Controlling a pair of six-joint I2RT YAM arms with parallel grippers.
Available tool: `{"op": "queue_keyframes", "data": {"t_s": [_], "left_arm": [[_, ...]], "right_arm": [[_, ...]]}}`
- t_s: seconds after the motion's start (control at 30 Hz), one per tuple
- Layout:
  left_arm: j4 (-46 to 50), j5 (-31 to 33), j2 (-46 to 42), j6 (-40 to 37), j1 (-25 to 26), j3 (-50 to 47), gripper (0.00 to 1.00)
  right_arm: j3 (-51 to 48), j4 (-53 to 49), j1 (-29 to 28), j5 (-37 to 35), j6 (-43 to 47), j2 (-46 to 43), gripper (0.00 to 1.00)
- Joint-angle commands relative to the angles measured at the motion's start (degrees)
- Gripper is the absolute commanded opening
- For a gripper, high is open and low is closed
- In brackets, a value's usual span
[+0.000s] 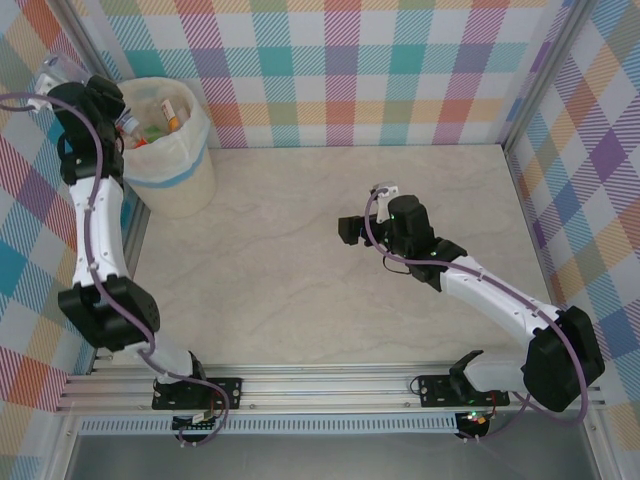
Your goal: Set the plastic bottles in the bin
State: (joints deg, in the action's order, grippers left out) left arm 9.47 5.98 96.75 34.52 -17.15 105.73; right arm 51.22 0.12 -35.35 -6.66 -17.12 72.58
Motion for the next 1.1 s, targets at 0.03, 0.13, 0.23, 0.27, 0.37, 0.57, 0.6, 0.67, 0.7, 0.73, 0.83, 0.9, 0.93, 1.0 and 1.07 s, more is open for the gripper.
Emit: {"op": "queue_keyframes", "data": {"t_s": [0.03,0.13,0.23,0.27,0.37,0.57,0.6,0.67,0.7,0.73,0.83,0.9,0.93,1.0,1.07], "left_arm": [[13.59,4.17,12.82,-0.52,-0.11,18.8,0.62],[34.66,1.27,30.0,-3.97,-0.03,51.25,0.89],[46.12,6.19,34.06,-9.93,0.19,65.16,1.0],[47.26,6.61,33.43,-11.85,0.24,64.94,1.0],[49.24,5.42,30.74,-13.25,-1.29,63.72,1.0],[50.42,0.25,23.63,-11.13,-2.31,60.58,1.0],[50.12,-1.13,21.67,-10.33,-2.21,58.05,1.0],[49.12,-1.53,17.42,-9.69,-1.57,52.59,1.0],[48.41,-1.09,15.01,-9.9,-0.89,49.56,1.0],[47.7,-0.79,12.89,-10.0,-0.29,47.05,1.0],[42.87,-1.57,4.94,-9.32,1.06,36.03,1.0],[39.03,-0.85,-1.45,-9.72,4.2,27.04,1.0],[37.52,-0.13,-4.12,-10.57,5.67,23.33,1.0],[33.38,2.14,-10.55,-11.5,8.42,12.93,1.0],[26.92,2.68,-17.24,-10.18,9.24,1.07,1.0]], "right_arm": [[-1.33,2.41,-0.31,-1.18,-1.11,-2.62,1.0],[-2.85,2.78,-0.31,-2.36,-1.05,-4.26,1.0],[-4.1,2.45,-0.35,-3.97,-0.72,-5.81,1.0],[-4.59,2.5,-0.35,-4.48,-0.68,-6.26,1.0],[-5.44,3.09,-0.32,-5.1,-0.13,-6.72,1.0],[-4.83,2.97,-0.31,-4.54,0.93,-5.02,1.0],[-5.41,3.53,-0.33,-4.87,0.84,-4.98,1.0],[-6.99,4.89,-0.29,-6.05,0.69,-5.23,1.0],[-7.88,5.49,-0.33,-6.8,0.69,-5.36,1.0],[-8.35,5.59,-0.33,-7.67,0.81,-5.45,1.0],[-9.14,4.21,-0.01,-10.92,2.44,-6.05,1.0],[-9.99,2.9,0.73,-13.78,4.09,-7.09,1.0],[-10.71,2.78,1.28,-15.13,4.87,-7.7,1.0],[-12.96,2.57,3.49,-17.4,5.82,-9.64,1.0],[-15.33,2.59,6.1,-19.93,6.26,-11.83,1.0]]}}
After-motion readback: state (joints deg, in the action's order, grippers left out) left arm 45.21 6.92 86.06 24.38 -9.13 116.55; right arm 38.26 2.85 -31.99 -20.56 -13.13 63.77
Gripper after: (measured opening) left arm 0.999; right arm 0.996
